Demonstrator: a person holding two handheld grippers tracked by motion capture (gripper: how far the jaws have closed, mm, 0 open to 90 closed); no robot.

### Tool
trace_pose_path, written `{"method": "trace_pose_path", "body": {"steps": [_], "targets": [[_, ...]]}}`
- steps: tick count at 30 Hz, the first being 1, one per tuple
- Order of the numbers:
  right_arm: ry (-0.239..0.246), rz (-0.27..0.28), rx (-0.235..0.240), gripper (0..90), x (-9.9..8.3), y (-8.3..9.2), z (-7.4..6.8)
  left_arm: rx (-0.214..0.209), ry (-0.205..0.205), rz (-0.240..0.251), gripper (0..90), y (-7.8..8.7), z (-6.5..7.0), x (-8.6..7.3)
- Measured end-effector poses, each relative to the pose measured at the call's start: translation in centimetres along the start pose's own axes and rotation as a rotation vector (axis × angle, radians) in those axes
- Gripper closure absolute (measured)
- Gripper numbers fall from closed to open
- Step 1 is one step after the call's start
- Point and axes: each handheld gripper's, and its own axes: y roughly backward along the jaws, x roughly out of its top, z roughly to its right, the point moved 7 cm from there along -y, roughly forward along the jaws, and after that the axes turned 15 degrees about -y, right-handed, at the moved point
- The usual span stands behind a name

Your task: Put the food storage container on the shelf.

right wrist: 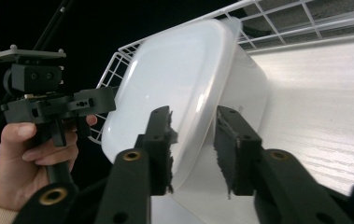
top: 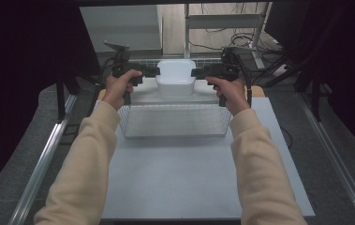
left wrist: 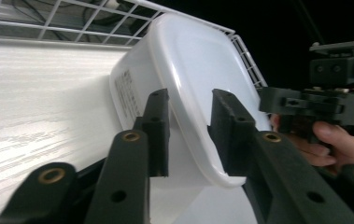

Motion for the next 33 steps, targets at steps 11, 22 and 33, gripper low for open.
{"method": "trace_pose_path", "body": {"steps": [11, 22, 33], "targets": [[0.105, 0.11, 0.001, 37.3, -0.3, 1.8, -1.2, 0.06, -0.085, 0.074, 34.9, 2.9, 1.0, -0.3], [0.376, 0.13, -0.05, 23.8, -2.7, 4.7, -0.2, 0.154, -0.281, 0.048, 30.9, 5.3, 1.6, -3.8], [0.513, 0.158, -0.084, 23.1, -7.0, 7.4, 1.0, 0.188, -0.378, 0.038, 30.9, 7.1, 3.9, -9.4]]}}
